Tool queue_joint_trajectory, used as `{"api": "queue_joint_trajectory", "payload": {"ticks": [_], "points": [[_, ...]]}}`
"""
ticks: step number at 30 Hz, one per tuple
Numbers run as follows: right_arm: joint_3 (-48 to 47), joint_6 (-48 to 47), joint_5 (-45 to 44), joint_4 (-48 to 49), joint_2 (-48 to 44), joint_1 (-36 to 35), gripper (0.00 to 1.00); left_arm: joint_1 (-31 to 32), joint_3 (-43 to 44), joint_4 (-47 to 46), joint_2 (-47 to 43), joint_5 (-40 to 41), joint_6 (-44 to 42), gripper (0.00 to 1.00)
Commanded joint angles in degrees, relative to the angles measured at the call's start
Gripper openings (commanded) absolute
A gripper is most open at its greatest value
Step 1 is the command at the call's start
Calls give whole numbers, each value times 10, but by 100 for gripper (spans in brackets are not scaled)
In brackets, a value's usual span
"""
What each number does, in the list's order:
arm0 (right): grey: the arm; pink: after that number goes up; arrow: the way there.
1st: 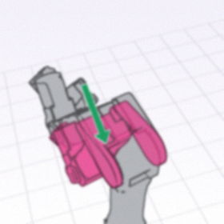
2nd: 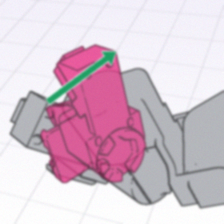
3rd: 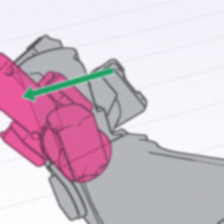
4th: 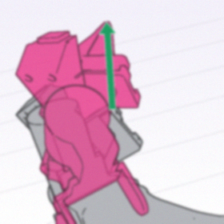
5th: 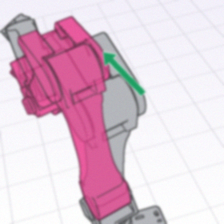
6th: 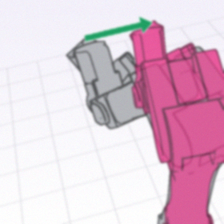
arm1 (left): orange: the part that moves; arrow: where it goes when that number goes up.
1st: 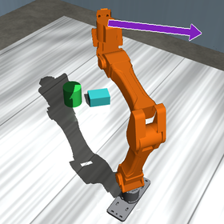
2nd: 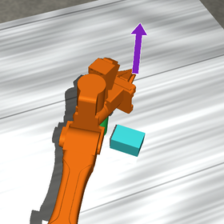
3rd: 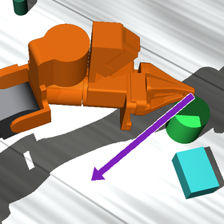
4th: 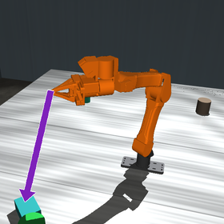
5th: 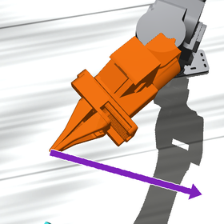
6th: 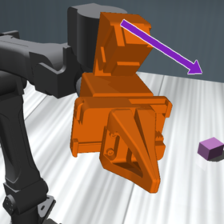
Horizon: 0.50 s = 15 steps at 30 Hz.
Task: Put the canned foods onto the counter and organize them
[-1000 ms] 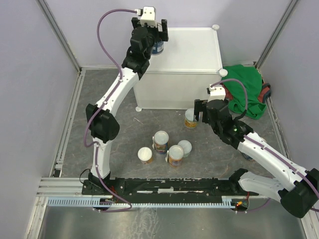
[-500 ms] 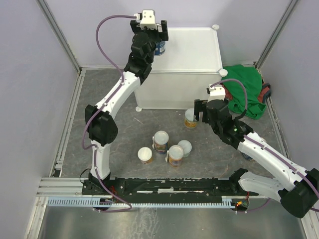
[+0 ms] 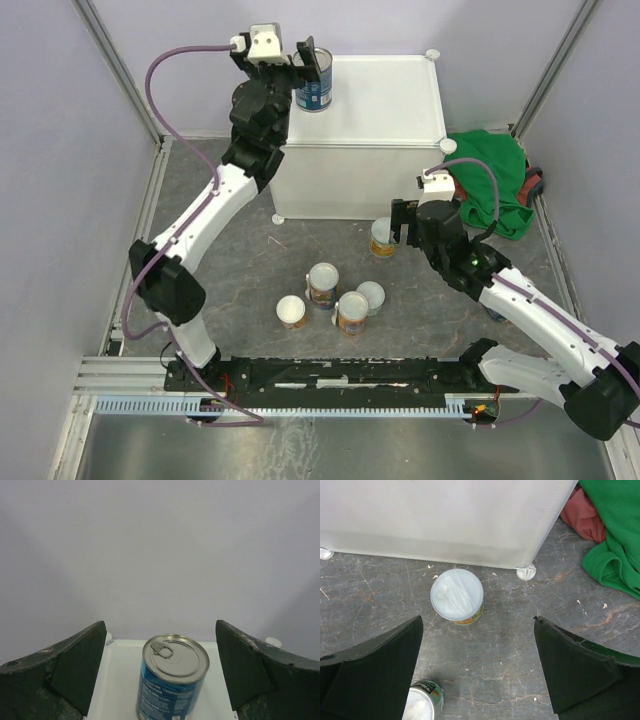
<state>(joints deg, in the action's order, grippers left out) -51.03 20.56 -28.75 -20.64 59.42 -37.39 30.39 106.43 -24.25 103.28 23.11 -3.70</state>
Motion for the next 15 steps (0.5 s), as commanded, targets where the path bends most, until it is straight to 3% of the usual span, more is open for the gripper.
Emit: {"api": "queue_joint_trajectory", "payload": {"ticks": [1, 4, 8, 10, 12, 15], "points": [[-18, 7, -15, 14, -25, -1, 100, 36, -90, -41, -87, 6, -8, 91], [-17, 12, -15, 13, -33, -2, 100, 70, -170, -49, -134, 14, -26, 74], [-16, 19, -13, 11, -42, -2, 100, 94, -236, -40, -169, 20, -16, 32], [-16, 22, -14, 8, -48, -2, 100, 95, -240, -15, -166, 11, -3, 18], [-15, 24, -15, 7, -54, -1, 100, 95, -231, 5, -151, 13, 3, 11], [-12, 26, -18, 5, -61, -2, 100, 94, -212, 14, -119, 15, -4, 10]]}}
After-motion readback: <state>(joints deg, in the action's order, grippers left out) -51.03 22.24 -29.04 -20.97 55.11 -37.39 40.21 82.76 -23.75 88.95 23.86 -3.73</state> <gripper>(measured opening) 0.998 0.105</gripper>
